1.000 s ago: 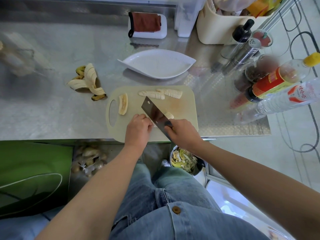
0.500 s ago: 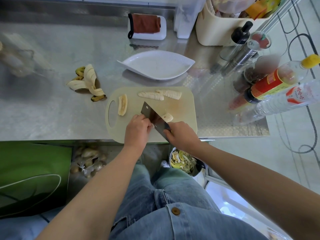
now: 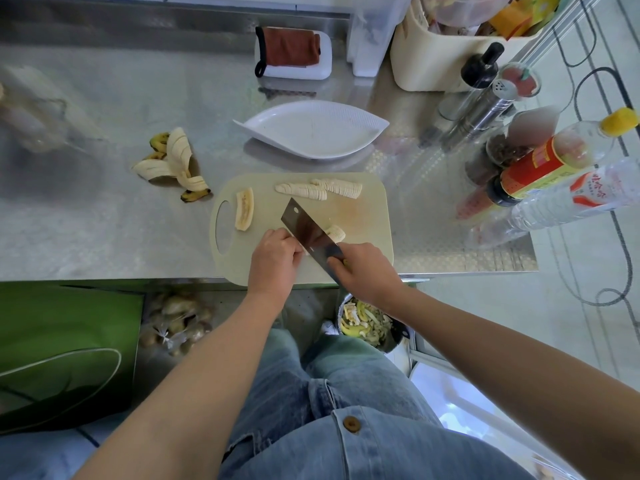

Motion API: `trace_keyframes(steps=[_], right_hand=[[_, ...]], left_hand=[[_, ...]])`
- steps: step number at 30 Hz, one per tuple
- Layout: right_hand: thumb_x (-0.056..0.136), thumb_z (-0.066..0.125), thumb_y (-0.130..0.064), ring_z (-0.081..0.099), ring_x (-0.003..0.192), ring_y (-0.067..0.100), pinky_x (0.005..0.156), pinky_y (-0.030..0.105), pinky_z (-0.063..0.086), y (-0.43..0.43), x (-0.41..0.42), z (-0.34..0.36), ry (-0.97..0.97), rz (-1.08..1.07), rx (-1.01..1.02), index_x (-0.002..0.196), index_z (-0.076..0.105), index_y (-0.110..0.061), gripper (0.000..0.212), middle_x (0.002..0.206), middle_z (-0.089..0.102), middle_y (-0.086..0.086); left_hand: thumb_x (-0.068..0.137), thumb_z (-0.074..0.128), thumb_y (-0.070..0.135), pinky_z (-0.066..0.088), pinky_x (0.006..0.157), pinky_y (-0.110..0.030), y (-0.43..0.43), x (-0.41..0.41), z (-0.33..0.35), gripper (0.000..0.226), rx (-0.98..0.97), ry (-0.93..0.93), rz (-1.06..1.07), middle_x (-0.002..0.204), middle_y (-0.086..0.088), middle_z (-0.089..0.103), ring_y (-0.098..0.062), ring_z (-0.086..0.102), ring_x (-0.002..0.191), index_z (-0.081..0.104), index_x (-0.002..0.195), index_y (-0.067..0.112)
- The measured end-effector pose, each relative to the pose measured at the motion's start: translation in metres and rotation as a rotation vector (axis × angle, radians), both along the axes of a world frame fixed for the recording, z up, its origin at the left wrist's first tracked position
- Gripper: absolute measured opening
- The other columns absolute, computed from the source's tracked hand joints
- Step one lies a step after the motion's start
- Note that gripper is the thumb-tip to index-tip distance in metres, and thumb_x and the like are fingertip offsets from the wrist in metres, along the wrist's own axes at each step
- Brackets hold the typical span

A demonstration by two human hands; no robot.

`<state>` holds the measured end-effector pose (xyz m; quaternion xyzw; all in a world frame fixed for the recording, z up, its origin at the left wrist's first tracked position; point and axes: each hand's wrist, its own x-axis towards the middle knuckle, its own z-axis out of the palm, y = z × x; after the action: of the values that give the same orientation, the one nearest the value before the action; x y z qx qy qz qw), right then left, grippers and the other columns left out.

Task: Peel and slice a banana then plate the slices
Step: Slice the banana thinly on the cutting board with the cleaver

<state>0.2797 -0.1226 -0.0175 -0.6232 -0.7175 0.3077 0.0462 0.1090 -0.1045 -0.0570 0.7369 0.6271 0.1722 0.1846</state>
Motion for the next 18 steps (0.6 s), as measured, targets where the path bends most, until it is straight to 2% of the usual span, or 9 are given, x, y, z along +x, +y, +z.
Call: trace_keyframes(steps=[6,11,15,18], right_hand=[[0.095,0.046,-0.025,0.05,0.064,0.027,0.056,0.03,0.03,-0.001,-0.003,0.001,-0.02,0.001,-0.014,0.076,0.045,-0.014,0.023,0.071,0.055,0.008],[0.095,0.045,-0.026,0.049,0.065,0.029,0.057,0.03,0.031,-0.004,-0.005,-0.004,-0.036,-0.008,-0.053,0.077,0.045,-0.013,0.022,0.071,0.051,0.007],[0.095,0.045,-0.027,0.05,0.067,0.03,0.057,0.031,0.034,0.003,-0.003,-0.002,-0.075,0.023,-0.043,0.083,0.053,-0.008,0.024,0.074,0.055,0.01],[0.093,0.047,-0.029,0.057,0.066,0.029,0.055,0.034,0.042,0.012,0.005,0.005,-0.012,0.02,0.021,0.089,0.063,-0.009,0.026,0.074,0.064,0.011]], left_hand=[[0.076,0.075,0.005,0.043,0.06,-0.033,0.001,0.001,0.002,0.004,0.0,0.014,0.002,0.078,-0.009,0.065,-0.026,0.055,0.076,0.072,0.072,0.005],[0.075,0.075,0.003,0.045,0.059,-0.035,0.001,0.001,0.003,0.004,0.008,0.015,-0.002,0.077,-0.009,0.064,-0.028,0.055,0.074,0.072,0.072,0.004],[0.074,0.075,0.002,0.046,0.057,-0.036,0.001,0.001,0.002,0.005,0.01,0.013,0.007,0.074,-0.01,0.062,-0.029,0.055,0.073,0.071,0.071,0.004],[0.072,0.073,-0.002,0.047,0.056,-0.036,0.001,0.001,0.003,0.009,0.01,0.01,0.002,0.073,-0.009,0.062,-0.028,0.054,0.071,0.07,0.067,0.005]])
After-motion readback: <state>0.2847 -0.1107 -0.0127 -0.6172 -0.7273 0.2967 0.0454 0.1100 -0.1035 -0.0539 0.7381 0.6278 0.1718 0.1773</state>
